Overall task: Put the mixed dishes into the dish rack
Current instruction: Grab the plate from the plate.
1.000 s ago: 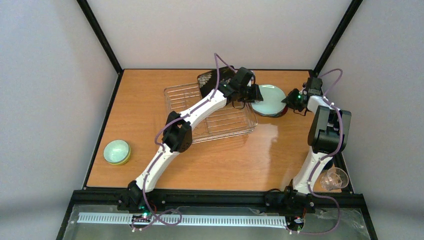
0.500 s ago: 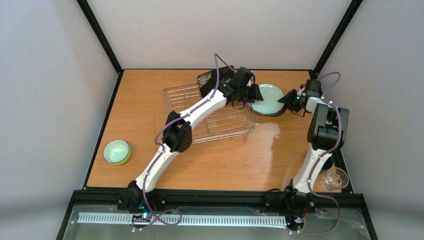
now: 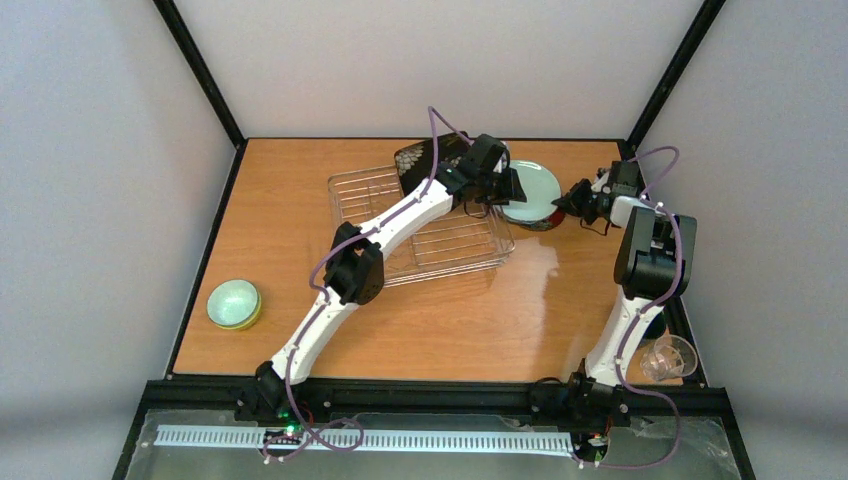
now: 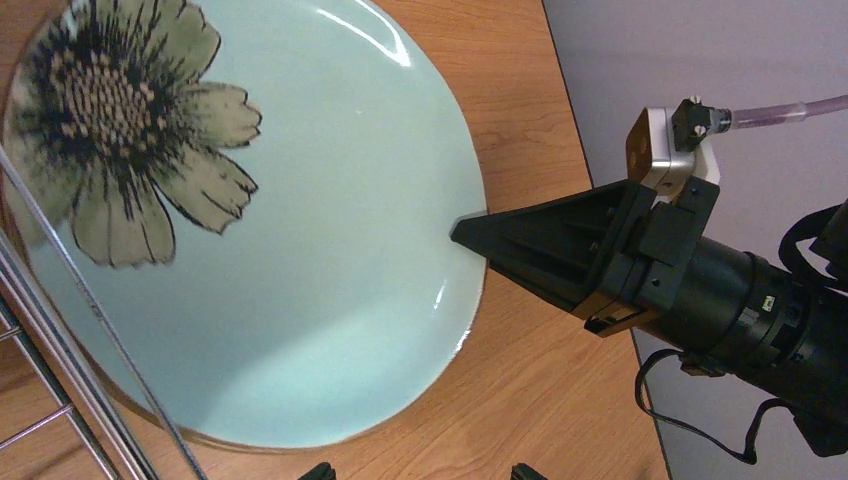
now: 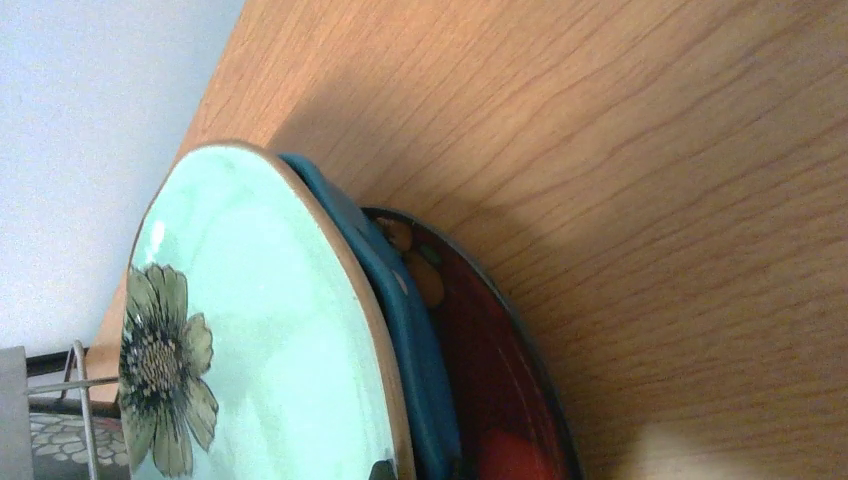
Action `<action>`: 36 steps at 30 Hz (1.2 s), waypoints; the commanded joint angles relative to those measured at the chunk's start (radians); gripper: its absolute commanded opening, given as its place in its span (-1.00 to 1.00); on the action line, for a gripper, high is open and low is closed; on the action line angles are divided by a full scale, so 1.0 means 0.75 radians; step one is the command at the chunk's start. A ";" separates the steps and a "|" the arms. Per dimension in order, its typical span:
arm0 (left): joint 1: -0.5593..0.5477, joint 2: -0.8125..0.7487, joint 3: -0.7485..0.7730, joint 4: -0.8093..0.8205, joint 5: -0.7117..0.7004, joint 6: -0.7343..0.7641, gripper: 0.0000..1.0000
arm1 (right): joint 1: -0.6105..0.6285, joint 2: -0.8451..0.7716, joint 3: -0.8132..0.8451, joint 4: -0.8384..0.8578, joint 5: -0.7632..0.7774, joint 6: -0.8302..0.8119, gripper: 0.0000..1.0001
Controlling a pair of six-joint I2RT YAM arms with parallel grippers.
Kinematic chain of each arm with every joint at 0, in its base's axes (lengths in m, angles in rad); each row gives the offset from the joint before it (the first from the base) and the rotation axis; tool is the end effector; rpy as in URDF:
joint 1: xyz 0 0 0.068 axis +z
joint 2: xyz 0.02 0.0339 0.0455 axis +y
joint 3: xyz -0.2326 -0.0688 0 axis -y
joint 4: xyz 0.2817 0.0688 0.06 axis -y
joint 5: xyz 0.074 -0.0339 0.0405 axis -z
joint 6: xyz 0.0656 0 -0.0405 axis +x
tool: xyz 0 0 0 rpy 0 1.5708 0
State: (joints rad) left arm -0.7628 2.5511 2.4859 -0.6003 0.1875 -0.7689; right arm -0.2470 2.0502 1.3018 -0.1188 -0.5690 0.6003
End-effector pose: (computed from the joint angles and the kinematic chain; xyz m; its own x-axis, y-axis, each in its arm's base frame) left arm 0.4304 -0.4283 0.1990 -0.8665 -0.1168 -0.4853 0.2537 0.7343 -0.6297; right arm 0.4529 -0.0777 0.0736 -0.6847 0.6634 -0.3018 0.3087 0.6391 0.7045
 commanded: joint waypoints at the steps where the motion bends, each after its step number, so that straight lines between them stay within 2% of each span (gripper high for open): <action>1: 0.024 -0.012 -0.016 -0.074 -0.011 0.035 0.99 | 0.016 0.010 -0.055 -0.054 0.036 0.012 -0.95; 36: 0.001 -0.052 -0.043 -0.100 0.001 0.027 0.99 | 0.016 -0.296 -0.158 -0.209 0.175 -0.062 -0.96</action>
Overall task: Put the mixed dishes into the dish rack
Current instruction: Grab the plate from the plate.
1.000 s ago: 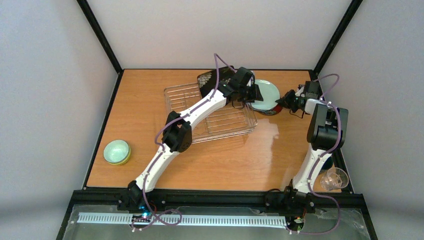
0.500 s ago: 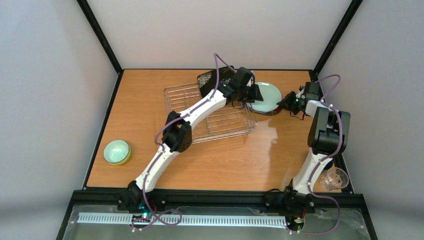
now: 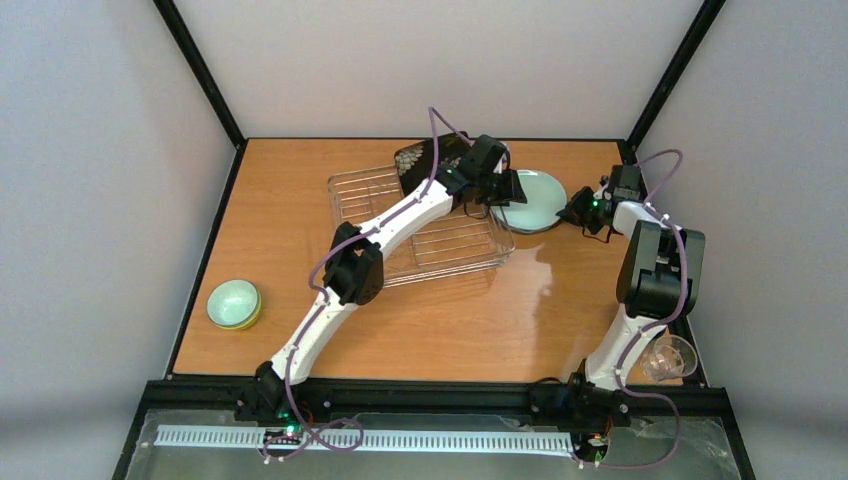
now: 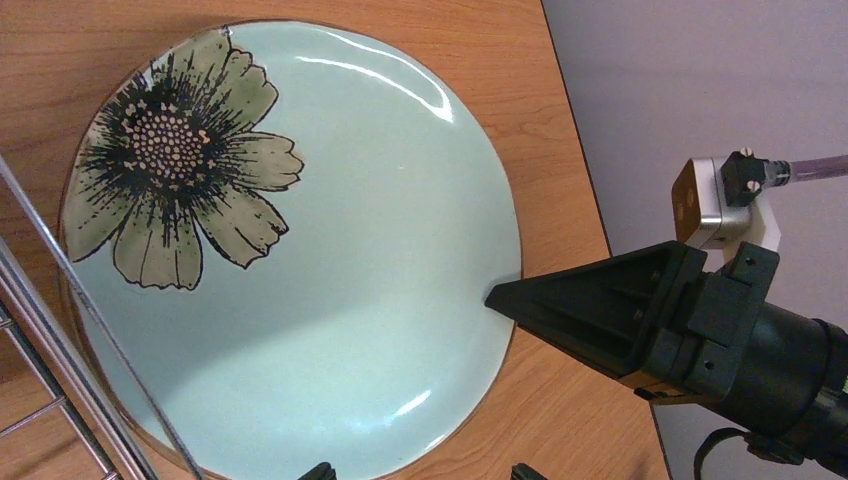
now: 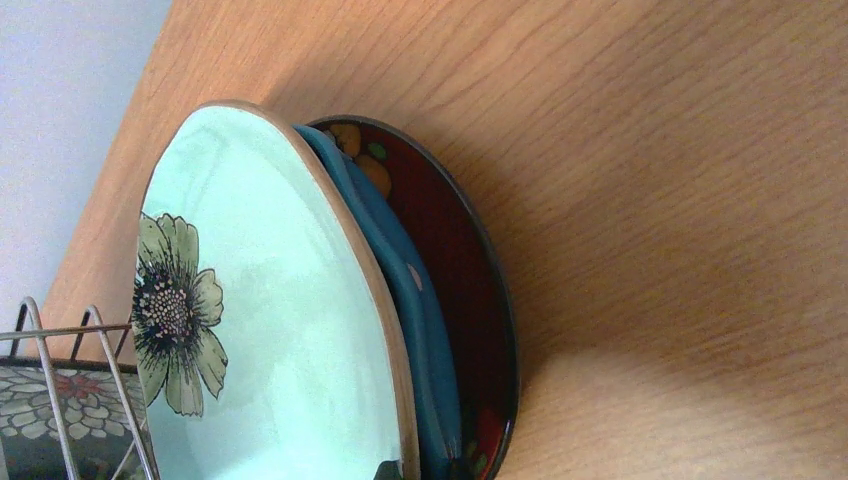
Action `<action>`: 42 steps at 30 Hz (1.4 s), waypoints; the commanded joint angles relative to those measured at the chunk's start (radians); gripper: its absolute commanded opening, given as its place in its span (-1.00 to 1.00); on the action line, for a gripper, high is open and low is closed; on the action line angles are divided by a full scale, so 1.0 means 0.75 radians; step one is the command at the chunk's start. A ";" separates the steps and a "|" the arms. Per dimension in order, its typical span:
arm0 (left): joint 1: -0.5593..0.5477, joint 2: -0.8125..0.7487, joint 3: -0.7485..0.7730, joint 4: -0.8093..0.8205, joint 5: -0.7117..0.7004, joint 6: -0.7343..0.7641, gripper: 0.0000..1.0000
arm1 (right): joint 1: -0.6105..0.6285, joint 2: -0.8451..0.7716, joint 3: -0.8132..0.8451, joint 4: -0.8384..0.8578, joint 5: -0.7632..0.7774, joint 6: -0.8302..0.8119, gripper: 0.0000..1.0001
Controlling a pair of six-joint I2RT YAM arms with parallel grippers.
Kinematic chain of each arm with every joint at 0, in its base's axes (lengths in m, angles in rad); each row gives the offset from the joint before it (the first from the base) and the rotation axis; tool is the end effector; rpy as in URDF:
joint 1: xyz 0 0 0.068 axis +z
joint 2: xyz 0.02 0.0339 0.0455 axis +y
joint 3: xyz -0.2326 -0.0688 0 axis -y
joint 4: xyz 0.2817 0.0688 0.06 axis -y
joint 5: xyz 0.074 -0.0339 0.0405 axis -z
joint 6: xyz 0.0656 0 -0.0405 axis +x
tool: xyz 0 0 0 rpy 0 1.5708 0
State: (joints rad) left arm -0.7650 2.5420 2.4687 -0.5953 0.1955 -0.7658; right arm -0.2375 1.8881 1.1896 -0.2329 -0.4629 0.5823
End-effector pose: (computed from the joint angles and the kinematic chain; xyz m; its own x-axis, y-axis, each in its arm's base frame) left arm 0.4283 -0.4288 0.1982 -0.8694 -0.1079 -0.4822 0.2590 0.7315 -0.6307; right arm 0.4210 -0.0718 0.0928 -0.6781 0.6704 -0.3013 0.3884 0.6749 0.6274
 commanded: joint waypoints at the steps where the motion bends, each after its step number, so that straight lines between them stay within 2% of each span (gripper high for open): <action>1: 0.004 -0.041 -0.019 -0.107 -0.011 0.023 0.99 | 0.004 -0.086 -0.010 -0.062 0.039 -0.041 -0.96; 27: -0.016 -0.054 -0.024 -0.131 -0.011 0.011 0.99 | -0.073 -0.287 -0.145 -0.241 0.243 -0.050 -0.96; 42: -0.042 -0.095 -0.098 -0.112 -0.017 0.002 0.99 | -0.118 -0.388 -0.255 -0.252 0.265 -0.014 -0.96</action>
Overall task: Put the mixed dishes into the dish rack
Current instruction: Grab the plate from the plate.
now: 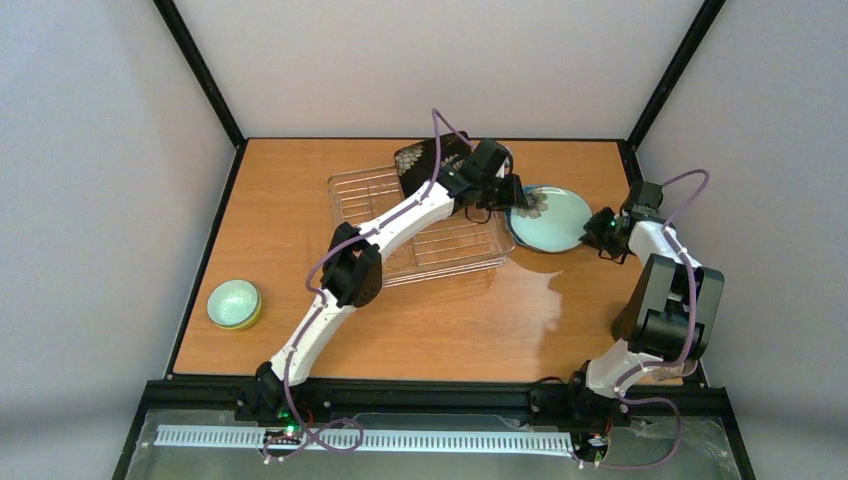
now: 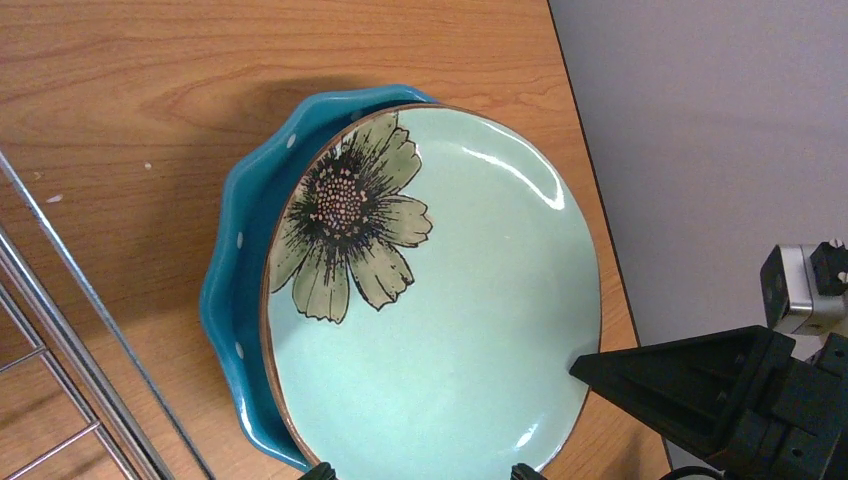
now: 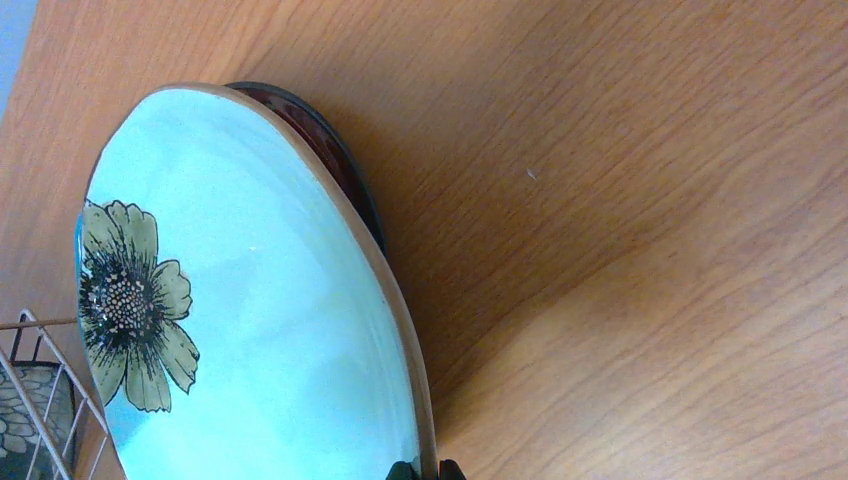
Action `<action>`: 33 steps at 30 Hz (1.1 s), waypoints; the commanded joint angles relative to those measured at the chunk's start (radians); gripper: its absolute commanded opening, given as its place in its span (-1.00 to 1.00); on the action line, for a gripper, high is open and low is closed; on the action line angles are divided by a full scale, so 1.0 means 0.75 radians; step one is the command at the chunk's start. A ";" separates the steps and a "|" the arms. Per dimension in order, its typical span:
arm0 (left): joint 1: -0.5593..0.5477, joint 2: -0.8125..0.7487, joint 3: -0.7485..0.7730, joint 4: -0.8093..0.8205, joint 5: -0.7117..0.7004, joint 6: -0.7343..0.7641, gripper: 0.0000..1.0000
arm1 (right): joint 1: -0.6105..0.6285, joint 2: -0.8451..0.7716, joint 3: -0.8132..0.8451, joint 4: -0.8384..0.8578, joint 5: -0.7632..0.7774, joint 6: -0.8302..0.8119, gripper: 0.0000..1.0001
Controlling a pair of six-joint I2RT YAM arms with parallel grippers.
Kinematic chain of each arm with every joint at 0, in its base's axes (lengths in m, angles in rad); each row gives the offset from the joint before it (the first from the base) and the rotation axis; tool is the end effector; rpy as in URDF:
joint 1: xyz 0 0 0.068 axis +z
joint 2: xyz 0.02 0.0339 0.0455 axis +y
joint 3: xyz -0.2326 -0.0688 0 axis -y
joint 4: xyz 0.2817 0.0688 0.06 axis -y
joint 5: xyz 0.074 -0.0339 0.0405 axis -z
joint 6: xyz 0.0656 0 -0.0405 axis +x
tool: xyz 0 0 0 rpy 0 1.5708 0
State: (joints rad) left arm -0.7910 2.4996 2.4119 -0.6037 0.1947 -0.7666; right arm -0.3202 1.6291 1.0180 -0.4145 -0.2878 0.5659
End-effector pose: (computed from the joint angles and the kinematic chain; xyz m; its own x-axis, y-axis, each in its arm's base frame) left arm 0.4120 -0.4347 0.1997 -0.8796 -0.0785 -0.4693 0.2670 0.7351 -0.6232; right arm 0.3568 -0.0987 0.1162 -0.5981 0.7400 -0.3076 0.5720 0.6631 0.4829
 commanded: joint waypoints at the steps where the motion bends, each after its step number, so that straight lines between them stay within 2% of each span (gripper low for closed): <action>1: -0.010 -0.042 -0.025 -0.102 -0.016 0.003 0.99 | -0.008 -0.049 -0.028 -0.010 0.034 0.007 -0.96; 18: -0.014 -0.039 -0.025 -0.096 0.093 0.026 0.99 | -0.019 -0.170 0.058 -0.038 -0.023 0.021 -0.96; 26: -0.037 -0.062 -0.024 -0.108 0.267 -0.011 0.99 | -0.021 -0.175 0.096 -0.009 -0.093 0.066 -0.96; 33: -0.078 -0.085 -0.014 -0.113 0.325 -0.019 0.99 | -0.021 -0.176 0.144 -0.011 -0.132 0.082 -0.96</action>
State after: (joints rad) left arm -0.8223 2.4973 2.3981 -0.6399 0.3908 -0.7731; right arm -0.3271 1.5337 1.0695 -0.4393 -0.3450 0.6006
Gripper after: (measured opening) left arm 0.996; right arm 0.024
